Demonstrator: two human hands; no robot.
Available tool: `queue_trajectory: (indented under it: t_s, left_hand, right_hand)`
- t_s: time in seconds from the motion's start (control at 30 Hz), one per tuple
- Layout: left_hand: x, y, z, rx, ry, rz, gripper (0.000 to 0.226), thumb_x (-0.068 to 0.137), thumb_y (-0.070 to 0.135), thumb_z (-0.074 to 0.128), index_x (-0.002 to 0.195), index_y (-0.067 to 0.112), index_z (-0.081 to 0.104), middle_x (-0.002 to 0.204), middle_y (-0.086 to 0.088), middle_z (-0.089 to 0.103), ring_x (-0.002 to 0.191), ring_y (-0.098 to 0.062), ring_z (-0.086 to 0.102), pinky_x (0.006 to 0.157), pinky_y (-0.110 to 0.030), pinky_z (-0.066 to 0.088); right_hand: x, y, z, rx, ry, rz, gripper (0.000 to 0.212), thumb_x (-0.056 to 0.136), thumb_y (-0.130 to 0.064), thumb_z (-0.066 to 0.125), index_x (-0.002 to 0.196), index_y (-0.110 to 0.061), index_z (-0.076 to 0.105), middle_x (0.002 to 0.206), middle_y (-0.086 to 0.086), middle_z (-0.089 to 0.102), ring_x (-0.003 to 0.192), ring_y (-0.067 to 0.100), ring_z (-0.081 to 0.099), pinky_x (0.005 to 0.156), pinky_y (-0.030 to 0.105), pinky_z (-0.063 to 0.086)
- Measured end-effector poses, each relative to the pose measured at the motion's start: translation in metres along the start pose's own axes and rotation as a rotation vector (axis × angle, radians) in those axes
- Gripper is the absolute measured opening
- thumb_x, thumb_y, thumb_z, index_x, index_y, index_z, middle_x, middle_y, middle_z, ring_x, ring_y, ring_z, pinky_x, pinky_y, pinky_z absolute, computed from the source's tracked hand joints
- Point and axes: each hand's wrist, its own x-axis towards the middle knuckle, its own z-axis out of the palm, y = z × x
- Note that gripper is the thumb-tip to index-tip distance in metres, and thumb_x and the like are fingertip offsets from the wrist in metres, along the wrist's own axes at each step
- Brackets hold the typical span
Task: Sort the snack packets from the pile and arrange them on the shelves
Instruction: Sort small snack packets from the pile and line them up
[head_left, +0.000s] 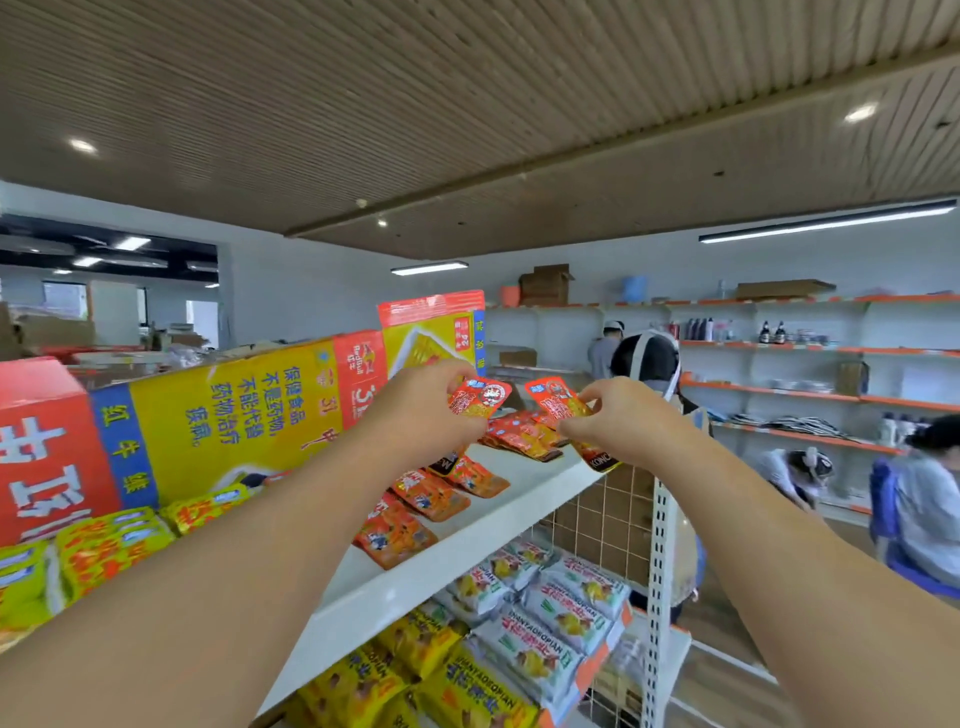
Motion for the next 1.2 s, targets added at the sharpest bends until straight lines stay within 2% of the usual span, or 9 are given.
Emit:
queue_trajectory:
  t_s: [0.17,0.33,0.5,0.67,0.77,0.87,0.93,1.07,1.2]
  left_hand:
    - [0.04,0.0,0.034,-0.01,-0.032,0.012,0.065,0.08,0.043,0.078,0.139,0.038,0.054,0.135,0.004,0.06,0.103,-0.016,0.06,0.079,-0.028,0.046]
    - [0.067,0.0,0.056,0.011,-0.022,0.019,0.066,0.077,0.047,0.078,0.139,0.04,0.054,0.127,0.005,0.062,0.096,-0.017,0.062,0.082,-0.031,0.053]
    - [0.087,-0.005,0.071,0.038,-0.017,0.009,0.066,0.078,0.044,0.079,0.139,0.041,0.054,0.126,0.006,0.061,0.097,-0.016,0.061,0.08,-0.03,0.053]
    - [0.105,-0.012,0.091,0.077,-0.019,-0.027,0.055,0.08,0.039,0.079,0.131,0.037,0.059,0.112,0.008,0.062,0.081,-0.005,0.059,0.066,-0.026,0.047]
    - [0.124,-0.012,0.105,0.09,0.003,-0.067,0.052,0.08,0.037,0.079,0.129,0.036,0.061,0.108,0.008,0.061,0.083,-0.009,0.06,0.07,-0.027,0.048]
    - [0.145,-0.009,0.124,0.105,0.044,-0.104,0.048,0.08,0.037,0.079,0.125,0.037,0.063,0.097,0.014,0.058,0.08,-0.005,0.059,0.069,-0.026,0.049]
    - [0.157,-0.007,0.14,0.117,0.065,-0.133,0.045,0.08,0.037,0.079,0.123,0.038,0.063,0.09,0.018,0.057,0.08,-0.005,0.059,0.071,-0.027,0.051]
    - [0.18,-0.011,0.171,0.102,0.095,-0.224,0.029,0.078,0.036,0.079,0.1,0.045,0.062,0.089,0.018,0.062,0.075,-0.004,0.064,0.074,-0.036,0.06]
    - [0.205,-0.01,0.195,0.107,0.141,-0.3,0.029,0.081,0.035,0.079,0.099,0.044,0.058,0.085,0.018,0.062,0.077,0.002,0.061,0.067,-0.027,0.055]
  right_hand:
    - [0.039,0.028,-0.002,-0.004,-0.022,0.023,0.049,0.084,-0.053,0.07,0.112,-0.013,0.067,0.104,0.008,0.07,0.092,0.022,0.066,0.08,0.039,0.054]
    - [0.073,0.044,0.004,-0.008,-0.015,0.042,0.048,0.081,-0.054,0.071,0.103,-0.011,0.071,0.093,0.012,0.071,0.08,0.02,0.066,0.062,0.035,0.046]
    - [0.102,0.056,0.02,0.02,-0.032,0.006,0.047,0.082,-0.051,0.073,0.11,-0.013,0.071,0.1,0.007,0.071,0.088,0.022,0.066,0.079,0.038,0.054]
    - [0.137,0.078,0.043,0.044,-0.081,-0.021,0.055,0.082,-0.051,0.072,0.118,-0.011,0.068,0.108,0.011,0.071,0.096,0.025,0.067,0.086,0.04,0.054]
    - [0.167,0.093,0.052,0.054,-0.107,-0.058,0.056,0.082,-0.052,0.072,0.12,-0.012,0.068,0.11,0.009,0.07,0.096,0.024,0.065,0.088,0.04,0.054]
    - [0.198,0.111,0.063,0.04,-0.154,-0.091,0.057,0.082,-0.052,0.071,0.12,-0.01,0.067,0.114,0.012,0.069,0.099,0.026,0.064,0.09,0.04,0.054]
    - [0.219,0.123,0.072,0.037,-0.166,-0.122,0.055,0.08,-0.052,0.072,0.115,-0.01,0.068,0.111,0.011,0.069,0.094,0.024,0.064,0.086,0.038,0.054]
    - [0.255,0.141,0.095,0.029,-0.218,-0.193,0.04,0.076,-0.053,0.072,0.083,-0.015,0.061,0.08,0.002,0.063,0.069,0.014,0.056,0.062,0.029,0.045]
    - [0.283,0.159,0.121,0.022,-0.24,-0.269,0.043,0.067,-0.058,0.067,0.082,-0.018,0.066,0.08,0.003,0.068,0.072,0.017,0.063,0.069,0.034,0.056]
